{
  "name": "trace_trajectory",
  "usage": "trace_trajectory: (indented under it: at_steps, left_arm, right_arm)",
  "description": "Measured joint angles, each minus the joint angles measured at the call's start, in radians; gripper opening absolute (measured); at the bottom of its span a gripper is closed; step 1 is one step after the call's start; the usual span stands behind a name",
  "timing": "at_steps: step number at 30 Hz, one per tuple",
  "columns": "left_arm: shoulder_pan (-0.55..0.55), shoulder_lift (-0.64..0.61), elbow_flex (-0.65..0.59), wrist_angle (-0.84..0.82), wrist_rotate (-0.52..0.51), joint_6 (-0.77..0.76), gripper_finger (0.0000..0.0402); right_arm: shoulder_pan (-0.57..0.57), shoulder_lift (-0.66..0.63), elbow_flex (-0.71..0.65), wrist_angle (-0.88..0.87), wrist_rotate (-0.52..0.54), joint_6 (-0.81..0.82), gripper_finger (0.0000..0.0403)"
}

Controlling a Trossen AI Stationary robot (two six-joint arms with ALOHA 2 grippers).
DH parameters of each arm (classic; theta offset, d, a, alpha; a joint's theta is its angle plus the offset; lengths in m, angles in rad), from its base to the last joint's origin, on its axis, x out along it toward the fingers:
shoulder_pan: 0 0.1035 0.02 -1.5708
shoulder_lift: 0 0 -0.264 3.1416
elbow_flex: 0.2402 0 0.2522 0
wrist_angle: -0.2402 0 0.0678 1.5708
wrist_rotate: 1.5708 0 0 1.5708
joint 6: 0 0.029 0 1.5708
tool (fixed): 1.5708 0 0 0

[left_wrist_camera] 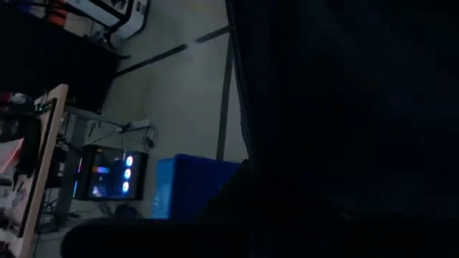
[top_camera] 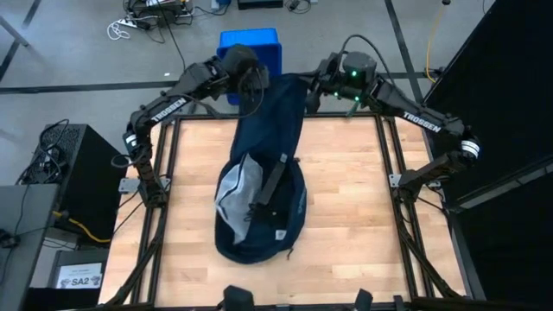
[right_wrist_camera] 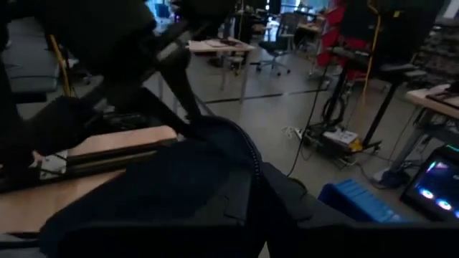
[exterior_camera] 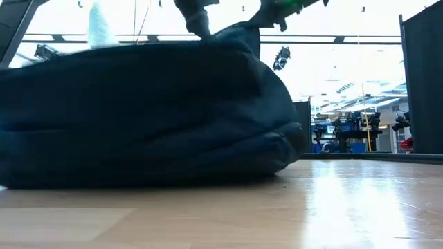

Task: Unpack backpack
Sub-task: Close the dark blue backpack

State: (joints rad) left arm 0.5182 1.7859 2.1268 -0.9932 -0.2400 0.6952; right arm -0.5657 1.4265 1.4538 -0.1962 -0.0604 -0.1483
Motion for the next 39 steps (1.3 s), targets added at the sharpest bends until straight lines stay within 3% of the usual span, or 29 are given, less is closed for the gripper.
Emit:
trace_trajectory:
  at_steps: [10,16,23,31,36,39]
  left_arm:
    - [-0.21,-0.005,0.106,-0.347,-0.034,-0.156,0.0]
    - [-0.445,-0.026,0.107,-0.462,-0.101,-0.293,0.0]
    - [-0.741,-0.031,0.107,-0.546,-0.198,-0.577,0.0]
    - [-1.04,-0.033,0.025,-0.492,-0.236,-0.922,0.0]
    - [-1.189,-0.033,-0.166,-0.317,-0.232,-1.099,0.0]
    - [-1.249,-0.033,-0.329,-0.142,-0.226,-1.173,0.0]
  right_arm:
    - [0.208,0.0,0.011,-0.206,-0.027,0.015,0.0]
    - [0.4,-0.013,0.011,-0.223,-0.024,0.024,0.0]
    - [0.624,-0.013,-0.002,-0.266,0.004,0.084,0.0]
    - [0.865,-0.009,-0.12,-0.248,0.077,0.228,0.0]
    - [0.995,-0.004,-0.241,-0.183,0.135,0.353,0.0]
    - [1.045,-0.002,-0.355,-0.056,0.143,0.438,0.0]
